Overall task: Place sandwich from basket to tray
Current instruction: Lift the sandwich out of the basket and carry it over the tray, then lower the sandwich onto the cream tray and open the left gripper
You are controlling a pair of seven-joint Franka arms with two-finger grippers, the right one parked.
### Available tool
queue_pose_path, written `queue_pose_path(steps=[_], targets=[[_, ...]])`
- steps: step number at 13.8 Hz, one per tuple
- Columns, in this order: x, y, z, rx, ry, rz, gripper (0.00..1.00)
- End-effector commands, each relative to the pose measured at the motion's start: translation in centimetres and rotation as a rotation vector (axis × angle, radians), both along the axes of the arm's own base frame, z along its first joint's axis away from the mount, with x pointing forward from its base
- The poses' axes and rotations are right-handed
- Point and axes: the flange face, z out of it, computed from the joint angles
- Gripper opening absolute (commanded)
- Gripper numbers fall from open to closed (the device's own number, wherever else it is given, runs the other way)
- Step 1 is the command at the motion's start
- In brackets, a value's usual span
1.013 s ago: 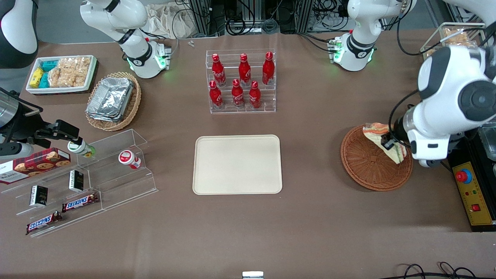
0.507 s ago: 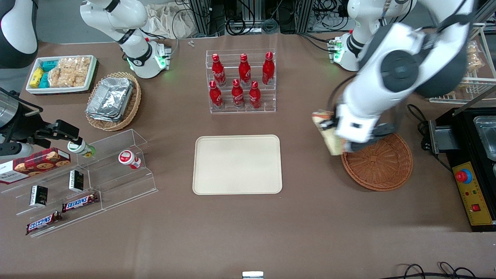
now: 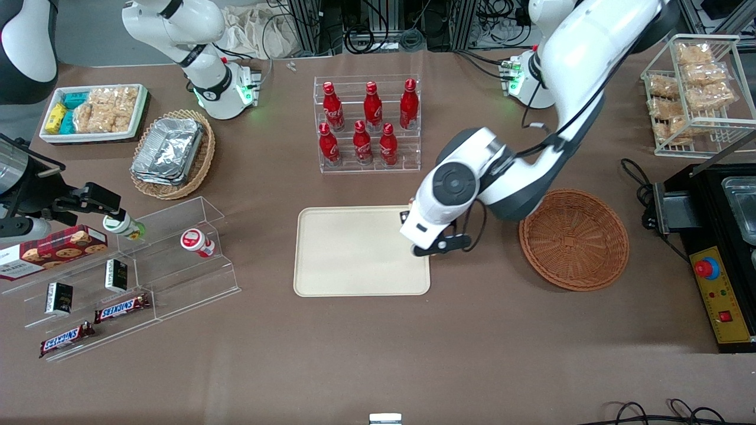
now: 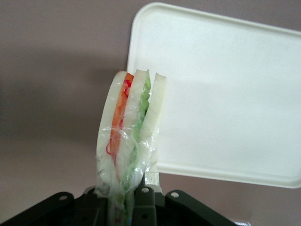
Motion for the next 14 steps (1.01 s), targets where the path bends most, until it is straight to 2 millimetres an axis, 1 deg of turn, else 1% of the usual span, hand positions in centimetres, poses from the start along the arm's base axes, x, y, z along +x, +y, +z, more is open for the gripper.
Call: queue_pose_path(steps=[1, 3, 5, 6, 7, 9, 10, 11, 12, 13, 14], targets=[[0.6, -1.2, -1.7, -0.009, -0.018, -0.038, 0.00], [0.2, -1.6, -3.9, 0.019, -0.015, -0.069, 0.00], [-0.4, -2.5, -6.1, 0.053, -0.029, -0.116, 0.00], [0.0, -2.5, -6.7, 0.047, -0.045, -0.117, 0.00], [0.2, -2.6, -7.1, 0.040, -0.055, -0.119, 0.00], [0.3, -3.1, -8.6, 0.007, -0.066, -0.112, 0.00], [0.5, -3.1, -9.1, 0.006, -0.084, -0.114, 0.02], [0.5, -3.1, -9.5, 0.016, -0.090, -0.114, 0.16], [0.5, -3.3, -9.5, 0.019, -0.095, -0.110, 0.55], [0.7, -3.3, -9.4, 0.020, -0.101, -0.116, 1.00], [0.8, -3.2, -9.3, 0.021, -0.104, -0.116, 1.00]])
